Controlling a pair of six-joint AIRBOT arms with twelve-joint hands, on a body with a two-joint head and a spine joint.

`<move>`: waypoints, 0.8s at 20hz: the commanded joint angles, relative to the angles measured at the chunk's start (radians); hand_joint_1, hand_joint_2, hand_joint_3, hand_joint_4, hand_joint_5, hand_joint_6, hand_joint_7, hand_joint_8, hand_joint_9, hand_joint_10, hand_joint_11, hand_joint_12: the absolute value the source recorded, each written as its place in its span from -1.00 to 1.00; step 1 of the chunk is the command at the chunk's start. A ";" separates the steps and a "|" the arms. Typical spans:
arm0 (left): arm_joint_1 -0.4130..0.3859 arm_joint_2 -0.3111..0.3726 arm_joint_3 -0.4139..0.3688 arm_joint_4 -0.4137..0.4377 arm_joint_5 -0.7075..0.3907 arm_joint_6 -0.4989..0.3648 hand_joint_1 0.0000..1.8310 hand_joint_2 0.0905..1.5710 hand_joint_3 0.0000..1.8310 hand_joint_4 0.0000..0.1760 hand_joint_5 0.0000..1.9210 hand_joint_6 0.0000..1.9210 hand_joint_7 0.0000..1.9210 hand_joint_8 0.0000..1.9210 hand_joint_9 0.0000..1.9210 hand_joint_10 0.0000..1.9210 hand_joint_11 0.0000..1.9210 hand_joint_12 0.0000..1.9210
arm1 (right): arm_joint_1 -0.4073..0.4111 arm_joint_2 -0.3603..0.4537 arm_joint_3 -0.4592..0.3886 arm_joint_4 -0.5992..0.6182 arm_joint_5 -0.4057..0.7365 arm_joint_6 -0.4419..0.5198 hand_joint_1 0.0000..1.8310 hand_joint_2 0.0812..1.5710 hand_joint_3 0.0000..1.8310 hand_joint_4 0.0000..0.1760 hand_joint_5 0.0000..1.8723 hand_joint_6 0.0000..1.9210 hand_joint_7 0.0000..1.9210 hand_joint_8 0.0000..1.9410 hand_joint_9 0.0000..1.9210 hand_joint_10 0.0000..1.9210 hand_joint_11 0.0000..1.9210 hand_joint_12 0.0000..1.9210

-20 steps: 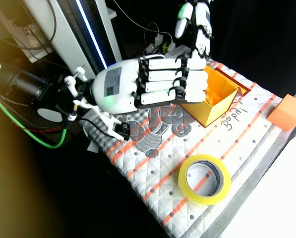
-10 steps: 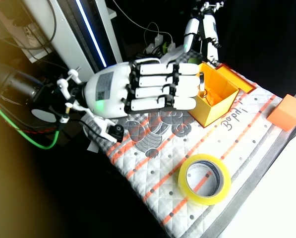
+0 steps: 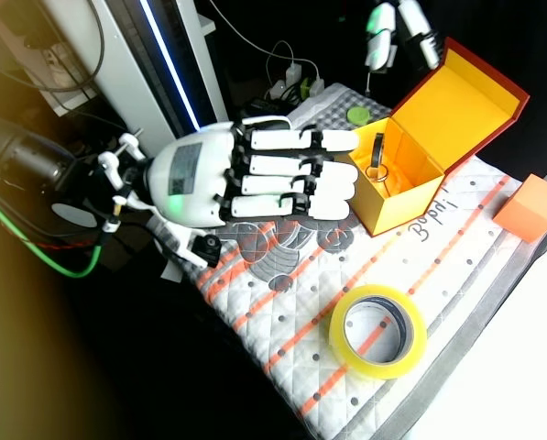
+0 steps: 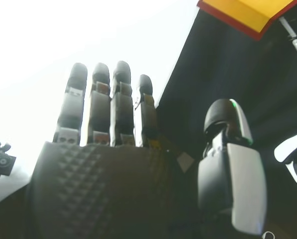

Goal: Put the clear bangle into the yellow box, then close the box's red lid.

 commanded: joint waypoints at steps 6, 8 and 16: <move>-0.164 -0.043 -0.025 0.370 0.078 -0.091 -0.73 0.74 -1.00 -1.00 -1.00 -1.00 -1.00 -1.00 -0.98 -1.00 -0.93 -0.97 | -0.015 0.004 0.000 0.028 0.143 0.004 -0.78 0.48 -1.00 -0.18 -0.73 -1.00 -0.55 -0.98 -0.72 -0.99 -0.99 -0.63; -0.182 -0.084 0.002 0.490 0.129 -0.244 -0.85 0.75 -1.00 -1.00 -1.00 -1.00 -1.00 -1.00 -1.00 -1.00 -0.95 -0.98 | -0.020 0.007 -0.002 0.033 0.147 0.004 -0.77 0.50 -0.99 -0.21 -0.72 -1.00 -0.53 -0.99 -0.72 -0.99 -1.00 -0.65; -0.205 -0.111 0.041 0.473 0.154 -0.264 -0.80 0.73 -1.00 -1.00 -0.97 -1.00 -0.97 -1.00 -0.97 -1.00 -0.95 -0.97 | -0.038 0.023 -0.016 0.027 0.155 0.004 -0.80 0.53 -1.00 -0.42 -0.72 -1.00 -0.54 -1.00 -0.70 -1.00 -0.96 -0.70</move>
